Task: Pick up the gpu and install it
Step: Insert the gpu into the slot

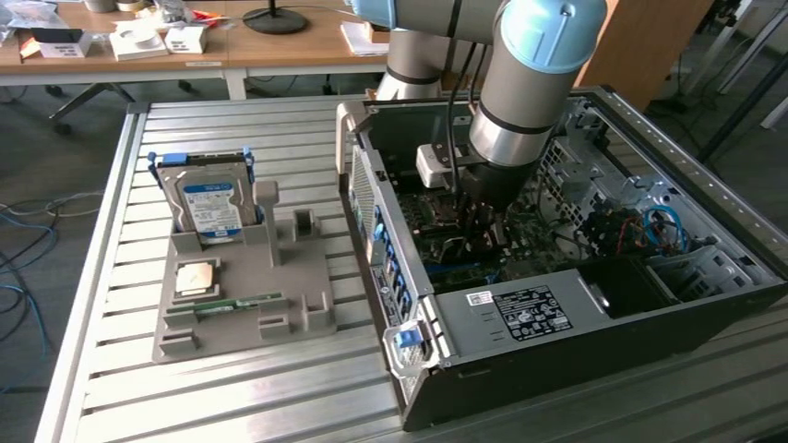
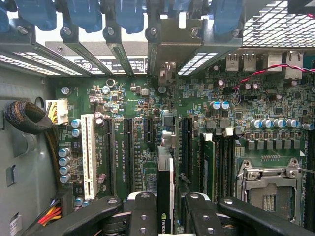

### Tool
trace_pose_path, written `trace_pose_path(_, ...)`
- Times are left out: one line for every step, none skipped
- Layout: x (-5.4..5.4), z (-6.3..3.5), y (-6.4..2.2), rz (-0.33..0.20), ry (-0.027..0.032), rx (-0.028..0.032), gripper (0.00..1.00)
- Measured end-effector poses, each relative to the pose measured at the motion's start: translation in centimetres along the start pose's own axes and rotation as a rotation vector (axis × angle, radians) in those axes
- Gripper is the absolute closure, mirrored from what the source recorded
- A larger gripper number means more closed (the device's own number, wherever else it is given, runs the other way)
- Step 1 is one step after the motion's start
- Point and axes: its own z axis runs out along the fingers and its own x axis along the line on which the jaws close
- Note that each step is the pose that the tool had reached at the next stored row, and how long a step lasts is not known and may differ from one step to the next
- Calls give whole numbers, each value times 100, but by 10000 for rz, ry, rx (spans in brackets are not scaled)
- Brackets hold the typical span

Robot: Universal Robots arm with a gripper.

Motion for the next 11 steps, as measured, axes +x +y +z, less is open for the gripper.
trace_pose_path(0, 0, 0, 0, 0, 0, 74)
trace_pose_path(0, 0, 0, 0, 0, 0, 74)
trace_pose_path(0, 0, 0, 0, 0, 0, 74)
trace_pose_path(0, 0, 0, 0, 1, 0, 74)
trace_pose_path(0, 0, 0, 0, 0, 0, 74)
trace_pose_path(0, 0, 0, 0, 0, 0, 74)
trace_pose_path(0, 0, 0, 0, 0, 0, 74)
trace_pose_path(0, 0, 0, 0, 1, 0, 74)
trace_pose_path(0, 0, 0, 0, 0, 0, 74)
trace_pose_path(0, 0, 0, 1, 0, 0, 74)
trace_pose_path(0, 0, 0, 0, 0, 1, 74)
